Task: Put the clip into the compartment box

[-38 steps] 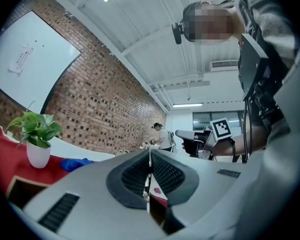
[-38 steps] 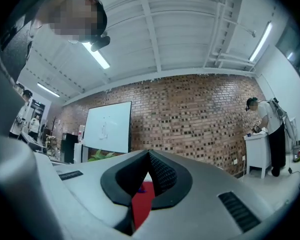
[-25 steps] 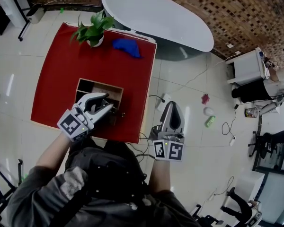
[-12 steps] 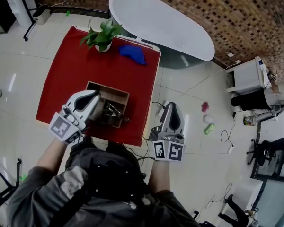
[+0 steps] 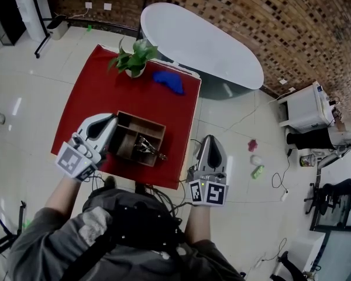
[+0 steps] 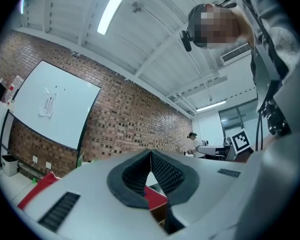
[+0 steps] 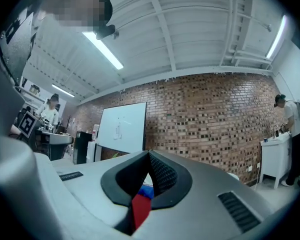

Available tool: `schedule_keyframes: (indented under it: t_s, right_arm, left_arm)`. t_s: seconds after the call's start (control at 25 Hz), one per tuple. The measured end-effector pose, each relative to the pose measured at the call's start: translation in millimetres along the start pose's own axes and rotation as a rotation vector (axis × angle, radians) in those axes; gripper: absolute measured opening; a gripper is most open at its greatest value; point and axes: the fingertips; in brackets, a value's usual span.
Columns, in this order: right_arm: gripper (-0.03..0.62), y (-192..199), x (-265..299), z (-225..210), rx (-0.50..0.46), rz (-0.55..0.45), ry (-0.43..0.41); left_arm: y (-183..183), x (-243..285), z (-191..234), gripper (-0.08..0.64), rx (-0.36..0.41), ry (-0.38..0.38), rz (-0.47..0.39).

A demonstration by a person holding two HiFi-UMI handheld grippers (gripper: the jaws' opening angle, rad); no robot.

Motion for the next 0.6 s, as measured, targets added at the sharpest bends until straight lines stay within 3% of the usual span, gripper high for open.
schedule_keyframes:
  t_s: [0.6]
  right_arm:
    - [-0.002, -5.5, -7.0, 20.0, -0.016, 0.022, -0.025]
  left_arm:
    - [-13.5, -21.9, -0.9, 0.04, 0.022, -0.005, 0.006]
Point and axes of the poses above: the fingertips, and each gripper's own axes: x forward along the fingers, z to its left, y out of its underside, and after that the axes turned 13 degrees about -y, right-handed
